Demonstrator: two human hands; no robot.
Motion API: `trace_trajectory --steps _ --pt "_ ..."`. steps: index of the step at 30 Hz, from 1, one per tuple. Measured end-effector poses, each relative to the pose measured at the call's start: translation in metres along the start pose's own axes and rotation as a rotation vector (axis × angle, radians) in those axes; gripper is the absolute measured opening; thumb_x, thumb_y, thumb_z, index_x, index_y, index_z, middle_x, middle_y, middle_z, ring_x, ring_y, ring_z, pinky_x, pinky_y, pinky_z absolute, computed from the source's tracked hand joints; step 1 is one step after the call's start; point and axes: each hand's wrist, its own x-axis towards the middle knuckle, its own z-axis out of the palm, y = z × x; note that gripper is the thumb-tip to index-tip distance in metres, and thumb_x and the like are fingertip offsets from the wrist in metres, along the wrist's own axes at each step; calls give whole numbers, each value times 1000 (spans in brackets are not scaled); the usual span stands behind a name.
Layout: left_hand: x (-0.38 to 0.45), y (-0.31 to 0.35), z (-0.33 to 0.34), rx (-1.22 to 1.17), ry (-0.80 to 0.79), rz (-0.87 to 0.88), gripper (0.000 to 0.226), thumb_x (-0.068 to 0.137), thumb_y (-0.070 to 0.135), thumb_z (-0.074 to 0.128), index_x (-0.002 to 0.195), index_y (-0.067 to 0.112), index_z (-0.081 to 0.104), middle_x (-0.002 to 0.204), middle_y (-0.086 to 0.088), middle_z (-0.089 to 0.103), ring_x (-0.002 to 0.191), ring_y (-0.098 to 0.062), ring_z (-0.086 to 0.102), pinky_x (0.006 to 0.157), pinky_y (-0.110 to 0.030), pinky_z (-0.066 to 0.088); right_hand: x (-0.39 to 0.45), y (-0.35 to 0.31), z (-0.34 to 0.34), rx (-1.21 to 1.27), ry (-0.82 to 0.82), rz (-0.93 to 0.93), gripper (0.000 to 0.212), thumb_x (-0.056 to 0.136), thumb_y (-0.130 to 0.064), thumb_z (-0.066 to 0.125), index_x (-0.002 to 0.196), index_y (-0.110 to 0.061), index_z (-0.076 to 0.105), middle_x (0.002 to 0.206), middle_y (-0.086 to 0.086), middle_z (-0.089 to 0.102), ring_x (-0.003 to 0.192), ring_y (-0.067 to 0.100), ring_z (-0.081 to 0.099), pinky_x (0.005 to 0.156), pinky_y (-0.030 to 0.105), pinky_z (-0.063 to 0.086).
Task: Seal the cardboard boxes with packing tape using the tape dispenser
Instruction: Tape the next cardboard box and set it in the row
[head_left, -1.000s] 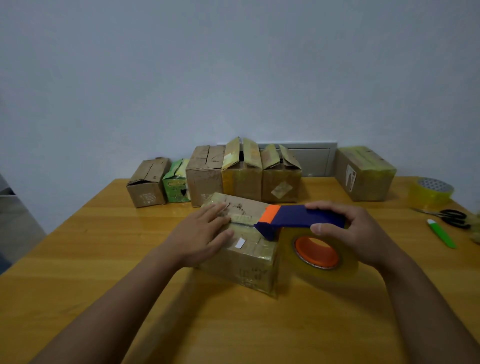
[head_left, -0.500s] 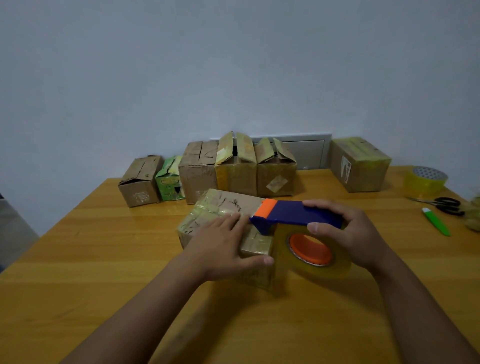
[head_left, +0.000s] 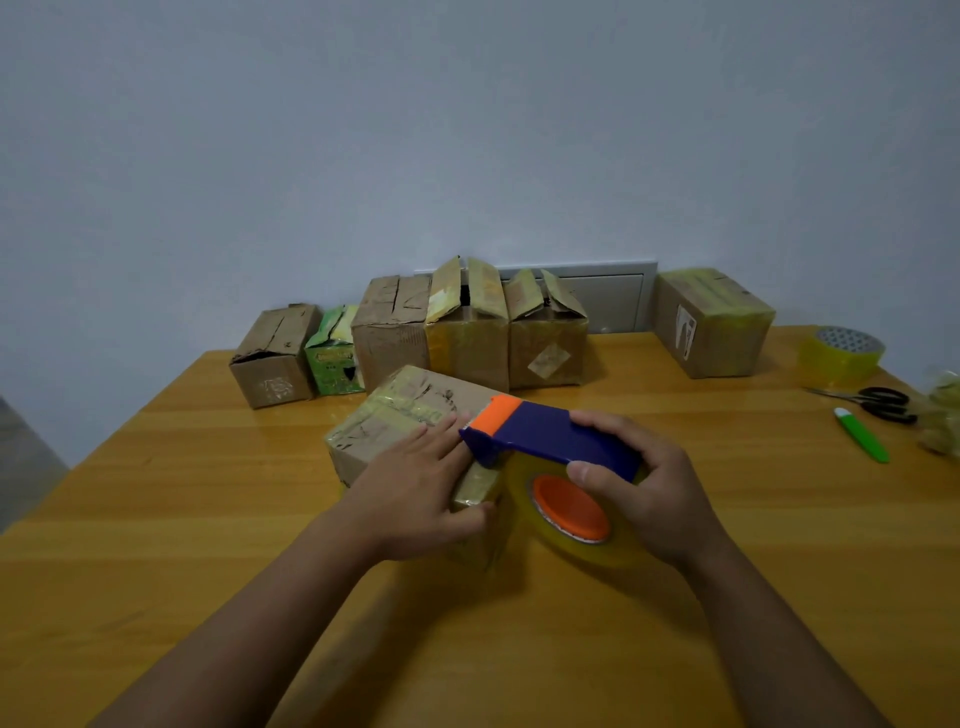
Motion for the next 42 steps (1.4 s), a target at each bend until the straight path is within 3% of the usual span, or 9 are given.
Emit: trace_trajectory --steps 6,11,16,25,29,31,34,38,42 --pt "2 -2 -1 -5 -3 -23 82 82 75 23 153 34 17 160 6 23 145 -11 22 109 -29 27 -10 4 -2 17 -2 27 51 63 -59 70 113 -53 62 119 -30 56 110 -4 54 75 16 51" --pt "3 -1 0 21 -20 -46 88 78 77 18 155 33 13 162 7 14 148 -10 14 113 -30 23 -18 1 -4 -10 14 25 58 62 -60 71 118 -49 60 126 -23 54 109 -7 53 75 14 51" --pt "3 1 -3 33 -46 -51 87 81 74 24 155 32 7 163 7 6 148 -9 10 113 -26 16 -20 -5 -9 13 49 29 49 67 -44 75 114 -45 62 116 -31 58 106 -11 53 75 12 49" --pt "1 3 -2 34 -28 -52 89 74 75 16 154 37 11 163 7 6 149 -10 8 115 -30 17 -29 -8 -14 -64 40 43 51 67 -48 73 117 -48 61 123 -26 54 109 -12 51 75 13 50" --pt "1 5 -1 32 -22 -72 87 74 74 18 153 41 5 163 7 6 148 -10 8 115 -32 19 -38 -5 -24 -42 52 67 48 62 -55 74 110 -55 63 115 -34 57 105 -15 51 72 10 48" --pt "1 4 -1 38 -29 -75 85 75 74 19 153 43 3 163 7 5 148 -9 7 115 -32 19 -41 -4 -31 -60 30 64 54 57 -64 69 110 -61 60 115 -43 53 106 -15 50 72 12 48" --pt "-4 6 -3 50 -44 -91 85 76 75 18 153 42 1 163 6 4 149 -11 8 114 -32 20 -41 0 -33 -39 -5 78 53 56 -64 68 109 -62 61 117 -38 54 106 -13 51 73 15 49" --pt "-23 3 -9 71 -51 -184 90 69 76 8 151 44 -5 163 5 3 149 -13 10 112 -34 27 -25 5 -18 -6 -75 78 52 60 -58 72 111 -53 62 124 -27 53 106 -15 51 75 8 46" --pt "-39 -10 -11 91 -42 -323 78 72 73 7 145 55 -13 163 -1 5 149 -19 11 110 -39 32 1 9 9 29 -193 74 45 72 -40 72 114 -48 61 123 -24 54 105 -14 53 77 9 47"
